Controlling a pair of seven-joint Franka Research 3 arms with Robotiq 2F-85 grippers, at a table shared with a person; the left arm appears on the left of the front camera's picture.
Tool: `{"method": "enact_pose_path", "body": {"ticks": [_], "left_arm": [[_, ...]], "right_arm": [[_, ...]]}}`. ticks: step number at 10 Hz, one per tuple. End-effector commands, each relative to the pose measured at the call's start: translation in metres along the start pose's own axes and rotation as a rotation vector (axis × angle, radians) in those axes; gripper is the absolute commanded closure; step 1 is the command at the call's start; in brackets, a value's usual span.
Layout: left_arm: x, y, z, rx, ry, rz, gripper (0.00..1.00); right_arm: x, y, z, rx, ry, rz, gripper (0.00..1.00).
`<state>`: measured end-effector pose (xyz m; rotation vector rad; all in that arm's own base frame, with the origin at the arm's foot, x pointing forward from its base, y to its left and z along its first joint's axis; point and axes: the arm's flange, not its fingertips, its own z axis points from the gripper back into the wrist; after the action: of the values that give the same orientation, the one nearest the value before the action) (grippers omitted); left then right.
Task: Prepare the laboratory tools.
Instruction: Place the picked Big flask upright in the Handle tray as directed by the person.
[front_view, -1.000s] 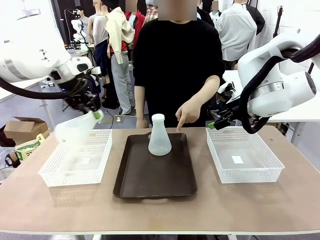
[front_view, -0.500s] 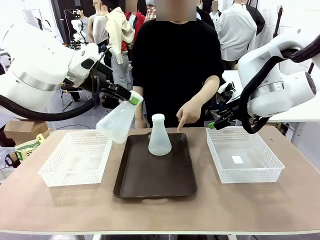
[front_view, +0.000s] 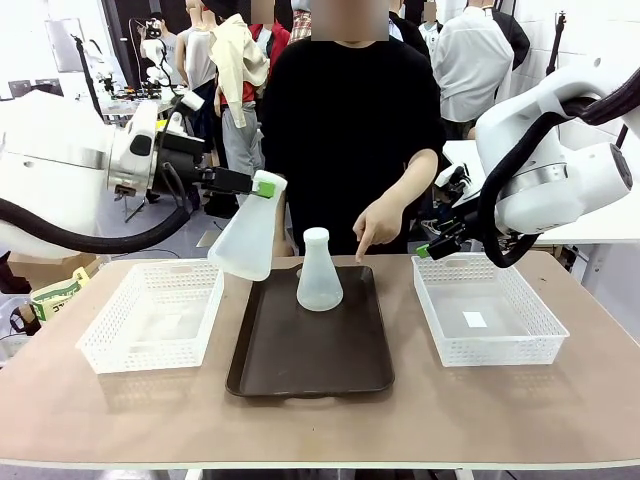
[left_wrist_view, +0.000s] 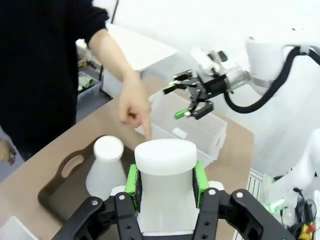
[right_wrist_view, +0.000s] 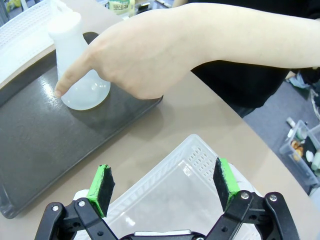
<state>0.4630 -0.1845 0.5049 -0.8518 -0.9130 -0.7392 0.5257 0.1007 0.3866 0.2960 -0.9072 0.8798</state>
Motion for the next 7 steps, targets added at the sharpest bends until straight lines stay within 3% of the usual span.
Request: {"method": "enact_pose_path", "body": {"ticks": [1, 2, 6, 7], "left_arm": [[-0.01, 0.008, -0.002, 0.033, -0.074, 0.127, 1.0], [0.0, 0.0, 0.0, 0.0, 0.0, 0.0, 1.0], [-0.005, 0.003, -0.004, 0.013, -0.007, 0.03, 1.0], [-0.024, 0.005, -0.021, -0.078, 0.011, -0.005, 1.0]], "right_arm": [[0.001, -0.002, -0.001, 0.0, 0.004, 0.008, 0.0], [0.001, -0.002, -0.001, 0.0, 0.004, 0.008, 0.0], [0.001, -0.002, -0.001, 0.0, 0.004, 0.008, 0.0], [0.001, -0.002, -0.001, 0.0, 0.004, 0.008, 0.0]]}}
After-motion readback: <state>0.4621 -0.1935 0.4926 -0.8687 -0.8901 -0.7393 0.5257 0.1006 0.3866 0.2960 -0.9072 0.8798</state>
